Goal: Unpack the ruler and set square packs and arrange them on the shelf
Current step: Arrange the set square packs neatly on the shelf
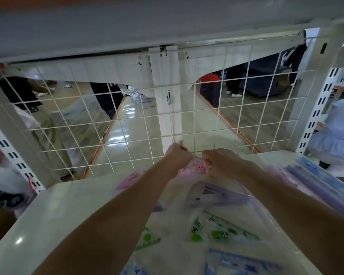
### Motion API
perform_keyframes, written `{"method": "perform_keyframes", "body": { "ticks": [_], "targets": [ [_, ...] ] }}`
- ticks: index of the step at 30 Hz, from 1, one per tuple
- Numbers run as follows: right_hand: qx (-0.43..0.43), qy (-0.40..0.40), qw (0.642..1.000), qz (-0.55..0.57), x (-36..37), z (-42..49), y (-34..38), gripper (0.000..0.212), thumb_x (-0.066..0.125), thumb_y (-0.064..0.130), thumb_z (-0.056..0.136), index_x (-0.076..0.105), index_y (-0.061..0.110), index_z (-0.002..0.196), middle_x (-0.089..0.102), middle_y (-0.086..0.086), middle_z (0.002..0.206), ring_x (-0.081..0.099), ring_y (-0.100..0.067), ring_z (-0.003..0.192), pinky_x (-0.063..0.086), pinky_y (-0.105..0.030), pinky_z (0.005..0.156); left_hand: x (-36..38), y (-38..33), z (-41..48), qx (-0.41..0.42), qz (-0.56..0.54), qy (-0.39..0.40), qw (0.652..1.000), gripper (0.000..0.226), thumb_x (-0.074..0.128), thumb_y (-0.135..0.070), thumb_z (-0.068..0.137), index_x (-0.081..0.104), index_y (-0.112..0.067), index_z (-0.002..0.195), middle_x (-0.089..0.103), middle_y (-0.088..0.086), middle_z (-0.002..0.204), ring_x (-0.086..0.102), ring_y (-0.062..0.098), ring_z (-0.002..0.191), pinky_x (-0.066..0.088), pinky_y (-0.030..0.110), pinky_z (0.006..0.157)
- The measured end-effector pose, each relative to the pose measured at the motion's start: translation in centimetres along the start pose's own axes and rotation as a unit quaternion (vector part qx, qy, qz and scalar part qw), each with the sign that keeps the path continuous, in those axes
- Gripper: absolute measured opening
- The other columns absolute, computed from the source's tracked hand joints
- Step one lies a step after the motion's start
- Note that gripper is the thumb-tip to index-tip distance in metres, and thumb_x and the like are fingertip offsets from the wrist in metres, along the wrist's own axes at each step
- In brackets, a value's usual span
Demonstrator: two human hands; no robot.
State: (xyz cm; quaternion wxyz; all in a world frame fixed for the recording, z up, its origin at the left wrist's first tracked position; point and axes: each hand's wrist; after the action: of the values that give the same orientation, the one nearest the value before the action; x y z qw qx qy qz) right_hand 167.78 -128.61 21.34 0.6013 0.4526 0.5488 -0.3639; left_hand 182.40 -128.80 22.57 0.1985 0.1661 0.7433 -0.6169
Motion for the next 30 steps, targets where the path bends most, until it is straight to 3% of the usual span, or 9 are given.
{"method": "perform_keyframes", "body": {
  "ticks": [2, 4, 6, 8, 11, 14, 18, 25, 30],
  "targets": [
    [0.007, 0.022, 1.0, 0.017, -0.3, 0.0, 0.1, 0.029, 0.06, 0.018, 0.084, 0.039, 0.027, 0.067, 0.051, 0.003, 0.086, 0.046, -0.019, 0.083, 0.031, -0.023, 0.069, 0.1, -0.2, 0.0, 0.012, 0.026, 0.001, 1.0, 0.016, 0.051, -0.001, 0.088, 0.061, -0.006, 0.1, 0.058, 0.012, 0.09, 0.054, 0.023, 0.083, 0.038, 0.021, 0.059],
    [0.02, 0.045, 0.997, 0.064, -0.5, 0.4, -0.1, 0.012, 0.066, 0.026, 0.082, 0.055, 0.022, 0.082, 0.057, 0.002, 0.093, 0.052, -0.02, 0.088, 0.039, -0.028, 0.072, 0.1, 0.0, 0.1, 0.031, 0.074, 0.008, 0.997, 0.028, 0.05, 0.001, 0.086, 0.059, 0.001, 0.112, 0.061, 0.016, 0.097, 0.057, 0.025, 0.086, 0.038, 0.021, 0.053],
    [0.043, 0.043, 0.995, 0.085, -0.5, 1.1, -0.3, 0.028, 0.064, 0.036, 0.083, 0.063, 0.011, 0.098, 0.065, -0.004, 0.102, 0.059, -0.023, 0.094, 0.046, -0.034, 0.08, 0.1, 0.4, 0.2, 0.036, 0.131, 0.002, 0.991, 0.032, 0.05, 0.0, 0.083, 0.059, 0.005, 0.113, 0.064, 0.018, 0.102, 0.062, 0.029, 0.093, 0.046, 0.028, 0.055],
    [0.067, 0.035, 0.994, 0.073, -0.1, 1.9, -0.3, 0.045, 0.061, 0.047, 0.084, 0.066, 0.008, 0.106, 0.066, -0.008, 0.109, 0.061, -0.024, 0.098, 0.048, -0.037, 0.086, 0.1, 1.1, 0.2, 0.042, 0.201, -0.03, 0.978, 0.034, 0.056, -0.009, 0.08, 0.059, 0.001, 0.112, 0.064, 0.018, 0.11, 0.063, 0.032, 0.1, 0.052, 0.037, 0.068],
    [0.088, 0.063, 0.991, 0.073, 0.4, 2.3, 0.2, 0.065, 0.062, 0.061, 0.078, 0.063, 0.013, 0.121, 0.059, -0.007, 0.125, 0.053, -0.026, 0.116, 0.045, -0.035, 0.094, -0.1, 2.4, 0.1, 0.078, 0.281, -0.034, 0.956, 0.035, 0.068, -0.033, 0.079, 0.06, -0.013, 0.107, 0.066, 0.008, 0.103, 0.062, 0.027, 0.093, 0.05, 0.033, 0.074],
    [0.081, 0.082, 0.991, 0.072, 0.4, 2.3, 0.7, 0.051, 0.066, 0.061, 0.071, 0.072, 0.021, 0.103, 0.067, -0.004, 0.108, 0.059, -0.022, 0.101, 0.045, -0.028, 0.076, 0.2, 2.6, 0.3, 0.092, 0.277, -0.001, 0.956, 0.034, 0.068, -0.036, 0.077, 0.059, -0.013, 0.1, 0.065, 0.01, 0.107, 0.061, 0.028, 0.098, 0.05, 0.036, 0.082],
    [0.082, 0.089, 0.987, 0.11, 0.4, 2.3, 0.9, 0.03, 0.072, 0.041, 0.067, 0.072, 0.013, 0.079, 0.06, -0.001, 0.068, 0.058, -0.018, 0.066, 0.039, -0.024, 0.058, 0.7, 2.4, 0.5, 0.088, 0.269, 0.022, 0.959, 0.055, 0.066, -0.03, 0.081, 0.048, -0.014, 0.131, 0.057, 0.008, 0.125, 0.055, 0.027, 0.113, 0.046, 0.031, 0.092],
    [0.082, 0.125, 0.984, 0.098, 0.0, 3.6, 1.9, 0.02, 0.074, 0.031, 0.072, 0.062, 0.015, 0.068, 0.058, 0.002, 0.052, 0.054, -0.012, 0.044, 0.042, -0.02, 0.052, 0.7, 1.5, 0.4, 0.051, 0.16, 0.059, 0.984, 0.046, 0.068, -0.014, 0.079, 0.043, -0.013, 0.118, 0.054, 0.007, 0.108, 0.052, 0.022, 0.093, 0.042, 0.028, 0.073],
    [0.071, 0.163, 0.982, 0.064, -0.4, 3.7, 2.2, 0.019, 0.071, 0.032, 0.069, 0.067, 0.014, 0.072, 0.062, -0.001, 0.062, 0.06, -0.019, 0.059, 0.044, -0.025, 0.058, 0.7, 0.8, 0.4, 0.027, 0.083, 0.072, 0.994, 0.036, 0.062, -0.008, 0.084, 0.041, -0.012, 0.114, 0.05, 0.003, 0.086, 0.049, 0.014, 0.069, 0.039, 0.021, 0.052]
  ]
}}
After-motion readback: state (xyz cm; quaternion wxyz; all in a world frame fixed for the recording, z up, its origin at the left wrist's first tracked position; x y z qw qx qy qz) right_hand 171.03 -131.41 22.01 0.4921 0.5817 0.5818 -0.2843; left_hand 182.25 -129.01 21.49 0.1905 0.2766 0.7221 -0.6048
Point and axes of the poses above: each hand's wrist, its own z-axis towards the middle knuckle, its own x-axis out of the palm, y = z × x
